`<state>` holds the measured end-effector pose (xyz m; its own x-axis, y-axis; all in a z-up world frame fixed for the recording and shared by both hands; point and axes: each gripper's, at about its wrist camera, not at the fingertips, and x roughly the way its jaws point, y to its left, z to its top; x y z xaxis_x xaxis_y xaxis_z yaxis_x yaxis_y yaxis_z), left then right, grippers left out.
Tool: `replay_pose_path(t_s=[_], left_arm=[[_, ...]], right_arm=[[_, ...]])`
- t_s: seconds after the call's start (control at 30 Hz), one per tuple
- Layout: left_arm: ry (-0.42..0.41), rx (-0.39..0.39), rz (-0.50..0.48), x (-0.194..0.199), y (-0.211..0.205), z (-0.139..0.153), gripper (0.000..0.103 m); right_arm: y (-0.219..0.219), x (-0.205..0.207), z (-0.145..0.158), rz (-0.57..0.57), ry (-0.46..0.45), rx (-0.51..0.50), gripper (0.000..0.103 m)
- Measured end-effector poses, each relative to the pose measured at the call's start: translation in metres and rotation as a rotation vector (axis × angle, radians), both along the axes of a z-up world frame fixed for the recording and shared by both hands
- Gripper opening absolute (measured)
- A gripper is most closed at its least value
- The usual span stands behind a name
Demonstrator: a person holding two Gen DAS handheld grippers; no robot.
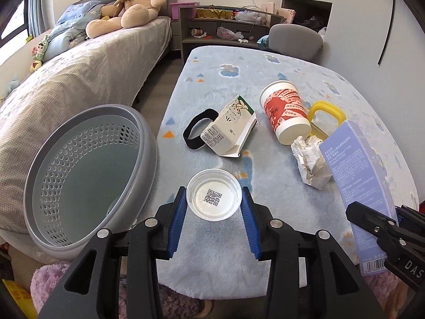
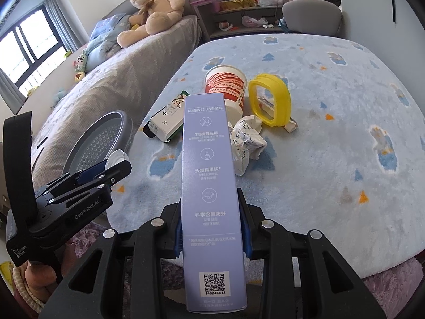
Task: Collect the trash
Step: 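Carry the white lid and lavender box over the grey basket with both grippers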
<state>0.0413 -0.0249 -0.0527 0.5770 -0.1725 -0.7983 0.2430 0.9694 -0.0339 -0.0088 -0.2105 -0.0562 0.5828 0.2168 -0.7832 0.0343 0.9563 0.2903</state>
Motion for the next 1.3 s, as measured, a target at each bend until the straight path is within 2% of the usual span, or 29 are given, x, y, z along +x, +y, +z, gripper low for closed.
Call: replay_pose_path(t_s=[0.4,0.67,1.3], left_arm=[[-0.048,-0.032,0.010,-0.005,0.033,0.016,0.039],[-0.082,-0.026,0.047,-0.002,0.067,0.023,0.039],[-0.082,-0.033,0.172,0.028,0.160,0.006,0.039]], right_arm=[[0.035,0.011,0.012,0.042,-0.015,-0.032,0.032],[0.071,0.027,0.019,0.101,-0.029,-0.043,0.032],[0.161,0.090,0.018,0.258,-0.036,-0.062,0.032]])
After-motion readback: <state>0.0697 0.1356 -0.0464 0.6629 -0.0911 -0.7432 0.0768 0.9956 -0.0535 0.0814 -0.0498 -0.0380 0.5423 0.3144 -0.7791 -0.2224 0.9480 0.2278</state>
